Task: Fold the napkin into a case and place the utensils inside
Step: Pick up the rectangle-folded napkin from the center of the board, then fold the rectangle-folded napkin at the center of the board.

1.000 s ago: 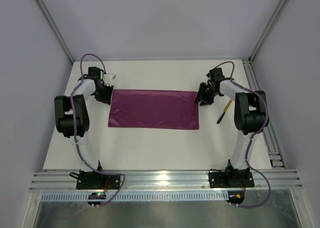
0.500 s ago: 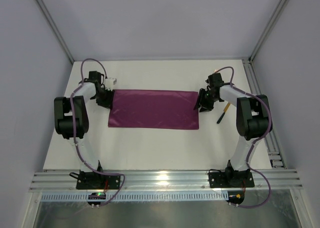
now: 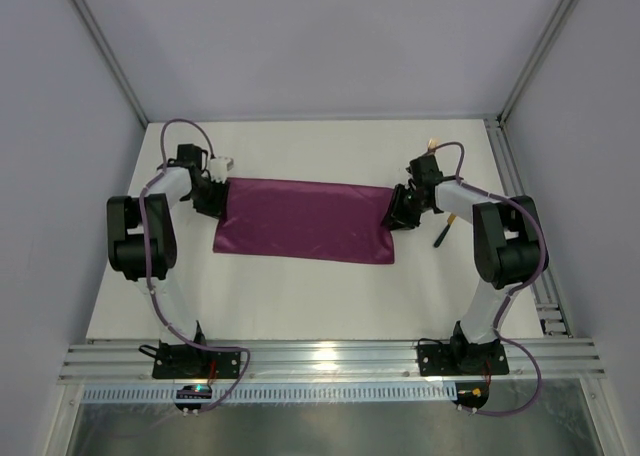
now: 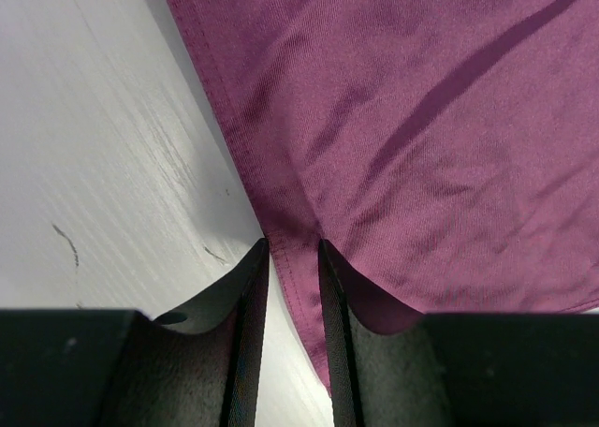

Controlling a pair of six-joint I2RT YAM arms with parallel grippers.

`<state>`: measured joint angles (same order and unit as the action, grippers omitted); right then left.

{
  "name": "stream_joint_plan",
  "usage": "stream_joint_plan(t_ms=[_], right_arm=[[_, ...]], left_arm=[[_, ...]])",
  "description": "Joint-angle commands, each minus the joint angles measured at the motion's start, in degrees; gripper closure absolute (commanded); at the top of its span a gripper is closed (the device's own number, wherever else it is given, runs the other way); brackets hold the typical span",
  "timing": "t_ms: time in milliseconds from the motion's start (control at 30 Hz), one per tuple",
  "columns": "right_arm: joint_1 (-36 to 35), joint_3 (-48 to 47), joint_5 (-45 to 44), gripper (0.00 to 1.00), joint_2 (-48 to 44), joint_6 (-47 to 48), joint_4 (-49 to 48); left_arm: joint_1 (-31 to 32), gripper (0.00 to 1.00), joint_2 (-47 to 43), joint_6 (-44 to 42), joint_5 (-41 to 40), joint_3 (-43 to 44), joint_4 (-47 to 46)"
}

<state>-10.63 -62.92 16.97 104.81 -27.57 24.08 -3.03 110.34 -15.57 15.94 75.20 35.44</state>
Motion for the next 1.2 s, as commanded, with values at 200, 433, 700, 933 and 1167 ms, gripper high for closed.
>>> stream_joint_plan(t_ms=[200, 433, 700, 933, 1167], right_arm=[[-1.41, 5.35, -5.19, 0.82, 3.03, -2.66, -3.16], [-1.41, 4.91, -6.77, 0.96, 0.83, -2.84, -3.07], [-0.27, 6.22, -7.48, 0.96, -5.75, -1.78, -1.93], [2.19, 8.07, -7.39, 0.96, -8.13, -0.47, -1.05], [4.04, 7.55, -8.09, 0.96, -9.98, 1.73, 1.58]], left_arm=[[-0.31, 0.71, -1.98, -0.42, 1.11, -2.42, -2.31], [-0.31, 0.71, -4.17, -0.51, 2.34, -2.25, -1.34], [-0.31, 0.71, -9.26, -1.04, 3.83, -4.09, 0.24], [-0.31, 0.7, -9.97, -0.69, 4.97, -5.5, 0.95], [0.74, 0.71, -8.92, 0.72, 4.98, -7.52, 0.51]])
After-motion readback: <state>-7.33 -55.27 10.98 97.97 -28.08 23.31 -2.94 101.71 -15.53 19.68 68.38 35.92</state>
